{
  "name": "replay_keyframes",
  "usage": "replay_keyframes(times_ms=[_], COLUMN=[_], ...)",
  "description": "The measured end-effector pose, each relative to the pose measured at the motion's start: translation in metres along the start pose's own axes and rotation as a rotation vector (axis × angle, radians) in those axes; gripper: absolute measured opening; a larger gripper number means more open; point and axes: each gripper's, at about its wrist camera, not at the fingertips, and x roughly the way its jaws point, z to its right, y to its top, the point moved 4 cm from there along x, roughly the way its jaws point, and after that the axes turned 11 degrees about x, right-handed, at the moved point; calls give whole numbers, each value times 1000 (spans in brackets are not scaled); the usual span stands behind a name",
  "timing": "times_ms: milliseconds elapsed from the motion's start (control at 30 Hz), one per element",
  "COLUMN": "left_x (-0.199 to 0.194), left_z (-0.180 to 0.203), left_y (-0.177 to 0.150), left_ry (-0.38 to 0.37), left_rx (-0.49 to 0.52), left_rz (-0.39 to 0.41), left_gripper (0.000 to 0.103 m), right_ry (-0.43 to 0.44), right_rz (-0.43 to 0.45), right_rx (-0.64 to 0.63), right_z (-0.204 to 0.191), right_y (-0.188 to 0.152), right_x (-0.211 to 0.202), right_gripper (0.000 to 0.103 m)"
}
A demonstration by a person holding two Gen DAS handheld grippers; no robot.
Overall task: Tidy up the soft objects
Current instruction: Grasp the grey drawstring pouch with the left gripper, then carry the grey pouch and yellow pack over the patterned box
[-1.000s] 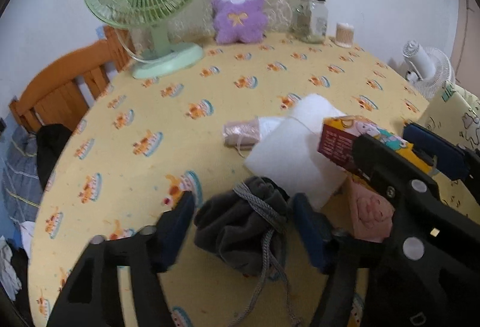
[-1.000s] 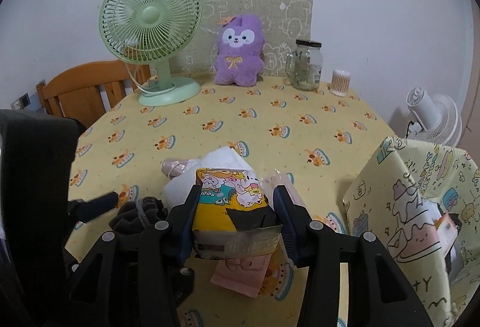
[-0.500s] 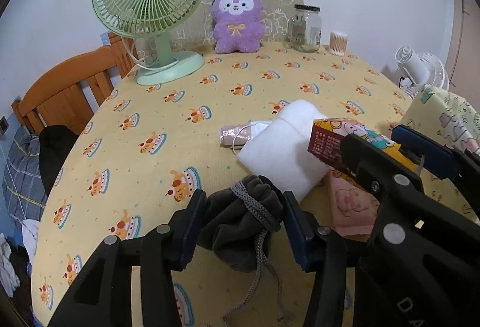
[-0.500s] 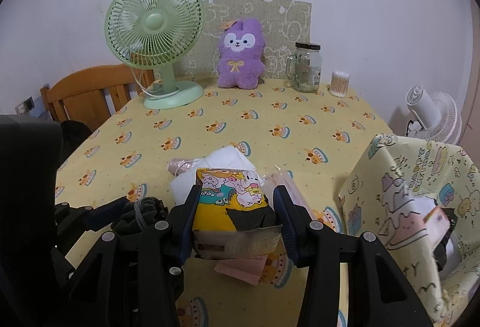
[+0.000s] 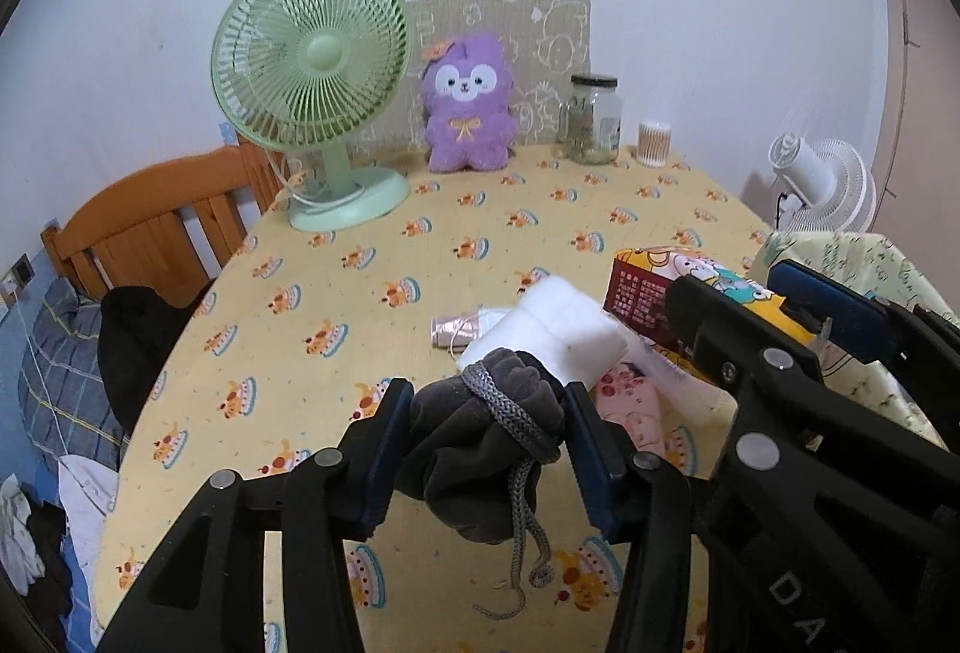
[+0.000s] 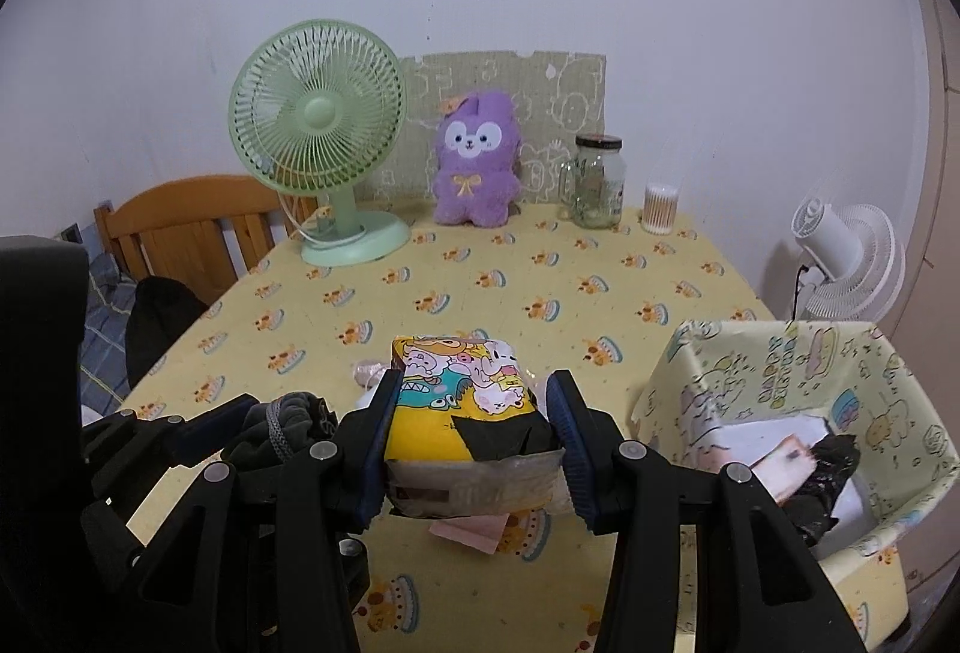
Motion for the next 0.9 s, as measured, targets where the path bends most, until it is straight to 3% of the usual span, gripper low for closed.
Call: replay_keyframes(times_ms=[500,900], left_x=[-53,-69], left_z=[4,16], left_y=[21,34], left_ry=[40,48], left_rx=[5,12], left_rz=[97,136], left_gripper=[52,52], right_ry=[29,31], right_rz=[70,89], right_rx=[2,11], right_z=[0,11], right_y=[26,37], right_x=[-43,-61], right_gripper=[51,51])
